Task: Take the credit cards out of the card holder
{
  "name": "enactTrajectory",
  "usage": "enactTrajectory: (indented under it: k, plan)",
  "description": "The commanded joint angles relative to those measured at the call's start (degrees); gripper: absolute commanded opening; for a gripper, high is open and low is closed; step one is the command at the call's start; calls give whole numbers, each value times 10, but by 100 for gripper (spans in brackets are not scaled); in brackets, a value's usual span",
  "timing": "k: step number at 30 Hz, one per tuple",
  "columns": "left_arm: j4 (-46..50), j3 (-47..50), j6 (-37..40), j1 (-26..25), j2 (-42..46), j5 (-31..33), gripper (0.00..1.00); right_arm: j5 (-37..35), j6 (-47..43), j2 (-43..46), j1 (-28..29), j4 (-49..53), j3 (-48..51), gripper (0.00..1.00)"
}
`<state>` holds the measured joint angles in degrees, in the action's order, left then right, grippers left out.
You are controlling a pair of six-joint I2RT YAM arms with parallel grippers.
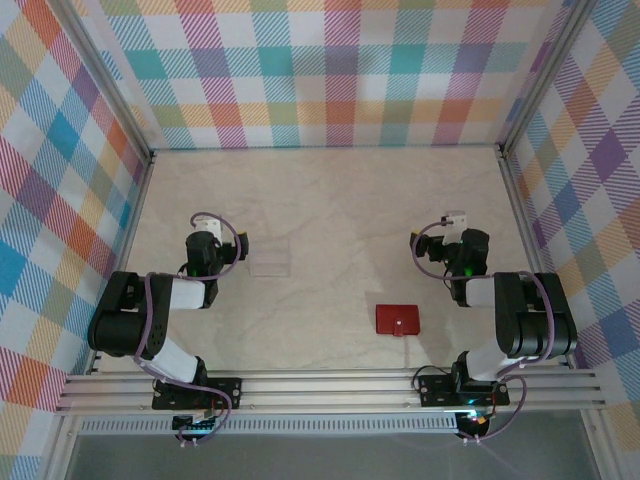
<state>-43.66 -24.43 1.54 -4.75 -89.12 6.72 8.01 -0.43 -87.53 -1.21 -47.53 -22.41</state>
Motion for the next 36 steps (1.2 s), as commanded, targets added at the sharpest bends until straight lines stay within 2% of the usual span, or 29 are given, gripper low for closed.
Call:
enactTrajectory:
  k: [1, 4, 7, 9, 12, 16, 19, 22, 25, 33, 36]
  plan:
    - [100, -44, -5, -2, 42, 31, 100, -19, 14, 39, -3, 57, -26, 100]
    - [243, -106, -37, -12, 83, 90, 100, -29, 30, 79, -2, 195, -76, 100]
    - [357, -156, -87, -21, 116, 99, 100, -22, 57, 105, 0, 308, -125, 100]
    - [436, -193, -125, -23, 123, 71, 100, -14, 83, 116, 1, 385, -158, 100]
    - [546, -248, -161, -32, 111, 19, 99, 3, 120, 118, 7, 483, -205, 94]
    - [666, -315, -152, -61, 70, -32, 94, 39, 147, 107, 16, 576, -245, 89]
    - [721, -356, -154, -74, 33, -65, 90, 59, 144, 100, 18, 614, -256, 86]
    - [764, -391, -150, -74, 4, -105, 75, 67, 130, 100, 19, 629, -254, 84]
    - [790, -407, -155, -75, -14, -103, 70, 62, 123, 106, 19, 638, -253, 84]
    - [808, -441, -147, -75, -69, -142, 41, 50, 116, 122, 19, 644, -251, 85]
    - [813, -452, -143, -75, -82, -136, 37, 50, 114, 123, 19, 647, -254, 86]
